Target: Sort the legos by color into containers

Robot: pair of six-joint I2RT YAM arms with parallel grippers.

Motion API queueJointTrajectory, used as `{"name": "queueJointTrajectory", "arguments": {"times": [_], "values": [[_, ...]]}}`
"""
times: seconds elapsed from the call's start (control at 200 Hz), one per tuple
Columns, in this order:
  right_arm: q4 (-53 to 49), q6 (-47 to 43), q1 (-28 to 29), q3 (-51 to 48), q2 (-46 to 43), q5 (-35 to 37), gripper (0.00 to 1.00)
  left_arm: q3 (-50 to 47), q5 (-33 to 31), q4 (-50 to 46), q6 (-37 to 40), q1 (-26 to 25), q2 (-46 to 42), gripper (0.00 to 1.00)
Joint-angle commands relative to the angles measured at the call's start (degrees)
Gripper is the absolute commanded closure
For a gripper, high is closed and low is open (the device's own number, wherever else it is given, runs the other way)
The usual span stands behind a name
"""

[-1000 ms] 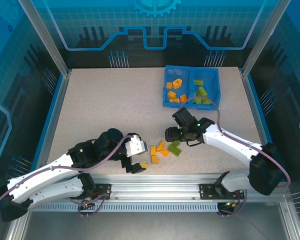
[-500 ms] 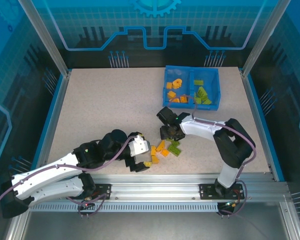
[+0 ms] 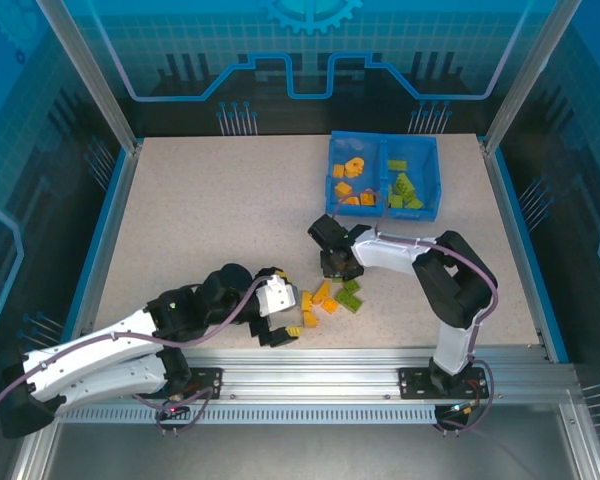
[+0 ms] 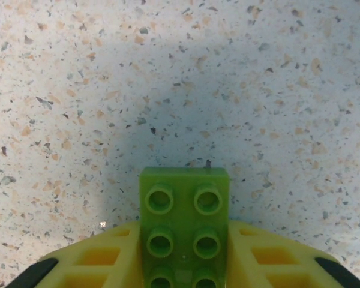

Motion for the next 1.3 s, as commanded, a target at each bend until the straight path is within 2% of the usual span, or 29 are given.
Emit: {"name": "queueJointTrajectory", "arguments": {"times": [0.0,0.31,0.39,0.5,0.58,0.74,0.86,0.97,1.066,1.196,1.296], "values": [[-0.6,1.0,0.7,-2.2,-1.8,0.1,0.69,-1.0,1.9,4.2,0.0,-0.5,-1.7,0.01],[-1.3,-3.7,-2.5,-2.9,-19.7,7.2,0.7,-1.6,0.8,8.1,-2.4,-0.6,-2.5,0.01],[-1.2,-7.3,-6.2,-2.5,-24.0,10.5,0.7,-1.4,0.5,8.5,-2.3,-0.6,-2.3,0.01],[0.7,-14.2,-15.3,0.8,-25.3,10.2,0.69,-1.0,0.0,8.8,-1.8,-0.7,-2.0,0.01],[2.6,-18.7,-22.1,5.4,-21.6,8.7,0.69,-0.8,-0.6,9.3,-1.7,-0.9,-1.8,0.01],[1.0,-22.6,-31.2,20.0,-6.4,7.1,0.7,0.1,-2.2,8.1,-4.4,-1.0,-1.6,0.01],[-1.5,-23.2,-34.4,30.4,4.3,5.7,0.71,0.6,-4.4,5.7,-8.2,-1.2,-2.0,0.01],[-4.2,-23.5,-35.9,39.5,12.5,5.4,0.69,1.6,-9.4,3.8,-14.9,-1.2,-1.3,0.01],[-8.5,-22.6,-37.2,47.4,18.4,3.7,0.62,3.5,-11.6,1.4,-19.0,-1.3,0.6,0.01],[-16.5,-23.4,-37.8,57.6,23.3,0.9,0.45,5.4,-14.5,-0.4,-23.7,-1.2,3.3,0.01],[-17.9,-22.8,-37.7,57.0,20.9,-0.3,0.4,5.2,-18.3,1.0,-28.9,-1.2,5.0,0.01]]}}
